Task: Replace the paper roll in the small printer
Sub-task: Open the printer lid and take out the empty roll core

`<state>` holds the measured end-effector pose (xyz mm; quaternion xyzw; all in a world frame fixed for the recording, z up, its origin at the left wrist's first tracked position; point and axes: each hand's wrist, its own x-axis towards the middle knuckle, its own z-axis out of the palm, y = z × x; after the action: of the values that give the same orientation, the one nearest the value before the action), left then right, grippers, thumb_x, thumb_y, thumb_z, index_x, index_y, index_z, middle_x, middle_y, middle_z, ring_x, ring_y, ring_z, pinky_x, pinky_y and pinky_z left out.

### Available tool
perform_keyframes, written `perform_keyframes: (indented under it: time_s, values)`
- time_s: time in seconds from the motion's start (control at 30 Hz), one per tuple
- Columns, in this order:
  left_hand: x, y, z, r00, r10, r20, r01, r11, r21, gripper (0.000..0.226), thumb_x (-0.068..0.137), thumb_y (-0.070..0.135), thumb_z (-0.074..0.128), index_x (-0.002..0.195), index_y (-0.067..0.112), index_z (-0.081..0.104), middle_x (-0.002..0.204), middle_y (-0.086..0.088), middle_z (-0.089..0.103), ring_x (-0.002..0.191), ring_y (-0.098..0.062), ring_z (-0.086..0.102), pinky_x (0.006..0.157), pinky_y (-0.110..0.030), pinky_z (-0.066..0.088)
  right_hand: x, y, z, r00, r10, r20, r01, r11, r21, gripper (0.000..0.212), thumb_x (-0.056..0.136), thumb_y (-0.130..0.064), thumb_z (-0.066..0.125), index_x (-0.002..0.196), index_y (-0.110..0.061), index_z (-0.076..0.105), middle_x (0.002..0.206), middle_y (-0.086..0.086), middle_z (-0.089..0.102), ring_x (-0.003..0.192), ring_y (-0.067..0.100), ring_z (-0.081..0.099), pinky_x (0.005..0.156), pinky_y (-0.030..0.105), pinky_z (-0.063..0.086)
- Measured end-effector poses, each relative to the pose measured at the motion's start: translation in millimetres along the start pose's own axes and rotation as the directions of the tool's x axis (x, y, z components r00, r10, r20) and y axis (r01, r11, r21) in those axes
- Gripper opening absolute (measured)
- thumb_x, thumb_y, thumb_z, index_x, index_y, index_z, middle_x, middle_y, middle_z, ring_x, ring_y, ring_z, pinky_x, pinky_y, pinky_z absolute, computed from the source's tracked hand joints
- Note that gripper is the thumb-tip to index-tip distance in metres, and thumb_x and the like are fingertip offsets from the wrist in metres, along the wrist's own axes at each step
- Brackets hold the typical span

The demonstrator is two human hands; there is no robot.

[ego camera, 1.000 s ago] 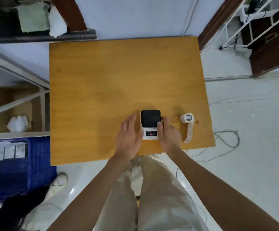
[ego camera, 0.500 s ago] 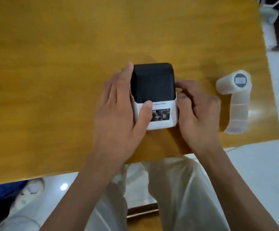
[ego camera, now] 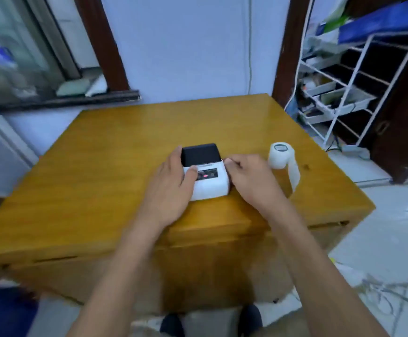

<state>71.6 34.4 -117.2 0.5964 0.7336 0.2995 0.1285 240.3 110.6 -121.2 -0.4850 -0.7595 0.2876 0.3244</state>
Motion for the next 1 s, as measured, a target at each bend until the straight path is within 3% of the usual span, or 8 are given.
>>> perform_keyframes:
  time_s: [0.17, 0.3, 0.4, 0.53, 0.6, 0.67, 0.83, 1.0]
  values:
    - [-12, 3, -13, 0.999, -0.048, 0.019, 0.050, 0.994, -0.100, 0.061, 0.106, 0.046, 0.040, 0.160, 0.019, 0.032, 0.155, -0.007, 0.054, 0.134, -0.030, 0.055, 0.107, -0.044, 0.045, -12, -11, -6, 0.998, 0.051, 0.034, -0.050, 0.998, -0.029, 0.036, 0.104, -0.021, 0.046, 0.103, -0.004, 0.078, 0.092, 0.017, 0.078, 0.085, 0.033, 0.070, 0.076, 0.048, 0.055]
    - [-13, 0, -15, 0.998, -0.056, 0.033, 0.060, 0.984, -0.169, 0.063, 0.102, 0.050, 0.047, 0.158, 0.023, 0.035, 0.153, -0.003, 0.056, 0.134, -0.026, 0.056, 0.105, -0.040, 0.046, -19, -3, -9, 0.997, -0.001, 0.073, 0.000, 1.000, 0.007, 0.036, 0.107, -0.020, 0.046, 0.101, -0.004, 0.077, 0.078, 0.014, 0.073, 0.074, 0.031, 0.066, 0.067, 0.043, 0.049]
    - [-12, -3, -14, 0.998, -0.051, 0.019, 0.054, 0.971, -0.234, 0.063, 0.103, 0.047, 0.052, 0.160, 0.025, 0.036, 0.155, -0.001, 0.054, 0.138, -0.023, 0.053, 0.109, -0.038, 0.044, -21, -8, -10, 0.995, 0.021, 0.096, -0.029, 0.996, 0.088, 0.031, 0.106, -0.015, 0.048, 0.109, -0.013, 0.078, 0.070, -0.002, 0.067, 0.067, 0.014, 0.059, 0.066, 0.034, 0.045]
    - [-7, -11, -16, 1.000, -0.026, 0.017, 0.030, 0.911, -0.412, 0.051, 0.106, 0.037, 0.056, 0.156, 0.037, 0.046, 0.156, 0.006, 0.054, 0.144, -0.013, 0.048, 0.114, -0.034, 0.044, -18, -5, -7, 0.998, -0.011, 0.068, 0.005, 0.997, 0.081, 0.040, 0.105, -0.020, 0.051, 0.143, -0.026, 0.061, 0.123, -0.004, 0.070, 0.107, 0.015, 0.067, 0.096, 0.037, 0.055]
    - [-6, -12, -17, 1.000, 0.003, 0.006, 0.000, 0.873, -0.488, 0.046, 0.106, 0.026, 0.059, 0.150, 0.038, 0.054, 0.149, 0.012, 0.058, 0.137, -0.004, 0.051, 0.105, -0.017, 0.043, -16, -2, -9, 0.995, -0.031, 0.098, 0.014, 0.985, 0.169, 0.055, 0.105, -0.018, 0.052, 0.156, -0.037, 0.043, 0.138, -0.012, 0.057, 0.104, 0.011, 0.065, 0.090, 0.031, 0.056]
    - [-6, -13, -16, 1.000, 0.018, -0.021, -0.027, 0.855, -0.518, 0.041, 0.104, 0.021, 0.061, 0.139, 0.041, 0.063, 0.140, 0.017, 0.062, 0.126, 0.005, 0.055, 0.096, -0.006, 0.043, -14, -1, -11, 0.989, -0.030, 0.148, -0.007, 0.969, 0.246, 0.060, 0.105, -0.013, 0.051, 0.159, -0.037, 0.038, 0.145, -0.016, 0.047, 0.090, 0.007, 0.064, 0.067, 0.028, 0.058]
    - [-3, -19, -15, 0.995, -0.008, -0.104, -0.052, 0.822, -0.566, 0.031, 0.102, 0.020, 0.064, 0.122, 0.041, 0.074, 0.132, 0.018, 0.070, 0.118, 0.000, 0.065, 0.102, -0.026, 0.051, -7, 5, -14, 0.972, -0.049, 0.230, -0.023, 0.953, 0.304, 0.061, 0.101, -0.005, 0.056, 0.156, -0.031, 0.049, 0.150, -0.015, 0.042, 0.076, 0.001, 0.063, 0.059, 0.028, 0.059]
    - [-2, -20, -13, 0.997, 0.002, -0.083, -0.049, 0.818, -0.573, 0.031, 0.101, 0.021, 0.066, 0.122, 0.042, 0.072, 0.128, 0.024, 0.069, 0.120, -0.002, 0.064, 0.099, -0.027, 0.055, -4, 7, -19, 0.954, -0.023, 0.298, -0.072, 0.951, 0.302, 0.064, 0.101, -0.012, 0.058, 0.158, -0.038, 0.045, 0.145, -0.006, 0.055, 0.100, 0.037, 0.067, 0.065, 0.030, 0.062]
